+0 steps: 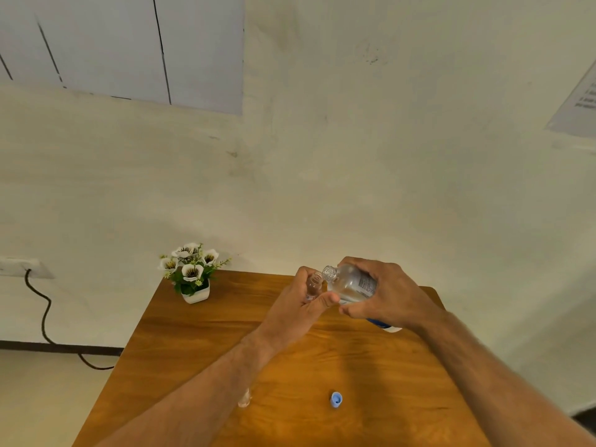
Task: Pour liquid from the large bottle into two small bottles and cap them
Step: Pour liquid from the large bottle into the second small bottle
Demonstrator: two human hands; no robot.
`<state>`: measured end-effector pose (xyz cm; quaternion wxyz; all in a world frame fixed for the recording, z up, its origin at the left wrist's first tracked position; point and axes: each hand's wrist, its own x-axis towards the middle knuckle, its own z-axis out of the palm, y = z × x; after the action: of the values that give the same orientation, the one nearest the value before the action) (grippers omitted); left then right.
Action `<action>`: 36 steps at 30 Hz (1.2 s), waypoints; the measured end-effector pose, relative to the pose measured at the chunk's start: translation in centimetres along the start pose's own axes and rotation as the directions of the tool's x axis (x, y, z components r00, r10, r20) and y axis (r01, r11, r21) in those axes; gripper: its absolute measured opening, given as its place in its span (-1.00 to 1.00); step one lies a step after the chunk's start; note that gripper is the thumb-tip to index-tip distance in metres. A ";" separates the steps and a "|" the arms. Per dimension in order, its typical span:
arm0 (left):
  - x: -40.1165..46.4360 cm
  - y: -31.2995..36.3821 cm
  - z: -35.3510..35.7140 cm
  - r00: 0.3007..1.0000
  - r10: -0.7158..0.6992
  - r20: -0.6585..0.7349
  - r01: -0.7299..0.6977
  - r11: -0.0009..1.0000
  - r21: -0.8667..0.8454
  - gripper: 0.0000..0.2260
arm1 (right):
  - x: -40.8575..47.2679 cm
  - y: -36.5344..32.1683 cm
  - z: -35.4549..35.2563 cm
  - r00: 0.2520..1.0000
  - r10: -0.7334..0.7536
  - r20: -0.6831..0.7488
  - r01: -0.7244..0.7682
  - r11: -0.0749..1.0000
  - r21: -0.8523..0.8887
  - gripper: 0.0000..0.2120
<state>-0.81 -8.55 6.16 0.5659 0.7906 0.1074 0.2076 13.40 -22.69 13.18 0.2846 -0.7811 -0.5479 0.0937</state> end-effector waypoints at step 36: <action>-1.5 0.2 1.4 0.997 -0.024 -0.068 0.025 1.000 0.002 -0.57 | -0.8 -0.8 -1.3 0.979 0.158 0.126 -0.127 0.966 -0.226 -0.14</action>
<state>-1.51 -10.43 5.65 0.5632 0.7826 0.1365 0.2272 13.03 -23.65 14.52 0.1501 -0.8361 -0.5161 0.1096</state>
